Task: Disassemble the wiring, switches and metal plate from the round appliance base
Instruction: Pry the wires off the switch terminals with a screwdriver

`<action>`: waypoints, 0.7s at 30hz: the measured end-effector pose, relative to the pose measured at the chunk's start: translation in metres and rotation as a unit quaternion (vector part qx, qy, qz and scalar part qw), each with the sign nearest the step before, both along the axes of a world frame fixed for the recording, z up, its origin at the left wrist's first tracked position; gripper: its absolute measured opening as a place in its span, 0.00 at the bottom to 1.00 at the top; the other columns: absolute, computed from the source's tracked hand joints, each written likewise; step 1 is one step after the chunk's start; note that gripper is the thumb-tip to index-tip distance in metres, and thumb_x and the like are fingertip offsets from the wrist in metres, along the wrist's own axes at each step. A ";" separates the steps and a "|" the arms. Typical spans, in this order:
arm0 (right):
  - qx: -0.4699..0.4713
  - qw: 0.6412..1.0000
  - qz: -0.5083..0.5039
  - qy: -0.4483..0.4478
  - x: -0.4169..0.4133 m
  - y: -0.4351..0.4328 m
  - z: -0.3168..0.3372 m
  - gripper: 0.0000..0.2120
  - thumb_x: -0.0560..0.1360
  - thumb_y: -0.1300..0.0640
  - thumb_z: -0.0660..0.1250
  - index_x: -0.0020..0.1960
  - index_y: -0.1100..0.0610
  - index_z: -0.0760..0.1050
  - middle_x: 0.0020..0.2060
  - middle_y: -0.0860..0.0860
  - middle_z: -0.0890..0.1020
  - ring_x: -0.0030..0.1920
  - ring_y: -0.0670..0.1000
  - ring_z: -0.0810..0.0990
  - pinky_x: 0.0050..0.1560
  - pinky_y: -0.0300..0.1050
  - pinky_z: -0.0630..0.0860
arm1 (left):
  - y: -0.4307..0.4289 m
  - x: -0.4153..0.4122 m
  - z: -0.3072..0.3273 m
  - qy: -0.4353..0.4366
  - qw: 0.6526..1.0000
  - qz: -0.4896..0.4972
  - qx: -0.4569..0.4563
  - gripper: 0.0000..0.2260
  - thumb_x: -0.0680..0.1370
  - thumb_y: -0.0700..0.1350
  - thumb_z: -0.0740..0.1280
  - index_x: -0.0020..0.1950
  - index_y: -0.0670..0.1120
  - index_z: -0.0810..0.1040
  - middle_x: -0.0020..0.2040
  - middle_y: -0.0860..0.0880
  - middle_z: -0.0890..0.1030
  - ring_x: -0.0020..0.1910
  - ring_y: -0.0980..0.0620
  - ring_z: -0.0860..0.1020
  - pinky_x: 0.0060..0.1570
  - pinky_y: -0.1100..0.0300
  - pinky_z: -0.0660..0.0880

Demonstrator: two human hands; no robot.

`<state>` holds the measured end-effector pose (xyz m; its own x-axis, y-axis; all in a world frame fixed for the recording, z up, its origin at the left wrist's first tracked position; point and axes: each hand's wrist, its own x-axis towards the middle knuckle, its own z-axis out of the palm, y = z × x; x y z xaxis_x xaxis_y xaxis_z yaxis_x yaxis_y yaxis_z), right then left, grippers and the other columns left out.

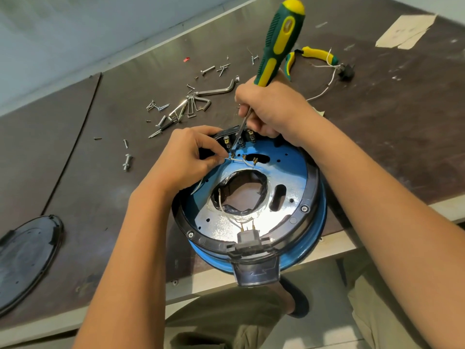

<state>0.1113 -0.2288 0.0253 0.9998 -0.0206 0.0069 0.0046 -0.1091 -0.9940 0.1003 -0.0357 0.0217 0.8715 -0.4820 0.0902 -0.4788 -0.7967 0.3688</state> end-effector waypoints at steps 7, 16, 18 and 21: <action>-0.026 0.994 0.064 -0.089 -0.015 -0.002 0.001 0.17 0.79 0.62 0.65 0.32 0.59 0.70 0.19 0.51 0.71 0.17 0.46 0.66 0.20 0.33 0.60 | 0.001 -0.001 -0.004 -0.044 0.999 0.009 -0.004 0.04 0.71 0.39 0.76 0.41 0.48 0.87 0.63 0.51 0.78 0.59 0.56 0.77 0.56 0.75 0.65; -0.081 0.967 0.167 -0.173 -0.024 -0.007 -0.003 0.17 0.80 0.65 0.64 0.34 0.69 0.70 0.23 0.58 0.74 0.24 0.48 0.70 0.30 0.37 0.69 | 0.000 -0.018 -0.010 -0.096 0.988 0.108 0.047 0.09 0.72 0.50 0.76 0.41 0.44 0.87 0.64 0.46 0.78 0.56 0.52 0.78 0.54 0.53 0.76; -0.100 0.962 0.181 -0.180 -0.024 -0.005 -0.003 0.17 0.80 0.66 0.65 0.33 0.66 0.69 0.24 0.58 0.75 0.25 0.47 0.71 0.33 0.40 0.70 | -0.002 -0.018 -0.010 -0.084 0.989 0.111 0.049 0.08 0.73 0.49 0.75 0.44 0.45 0.87 0.65 0.47 0.77 0.57 0.52 0.78 0.55 0.54 0.75; -0.123 0.956 0.195 -0.182 -0.025 -0.004 -0.001 0.17 0.80 0.66 0.65 0.32 0.62 0.68 0.26 0.58 0.75 0.27 0.48 0.72 0.35 0.45 0.71 | -0.004 -0.017 -0.009 -0.062 0.991 0.101 0.061 0.05 0.74 0.46 0.73 0.44 0.46 0.87 0.65 0.47 0.77 0.55 0.50 0.78 0.53 0.58 0.73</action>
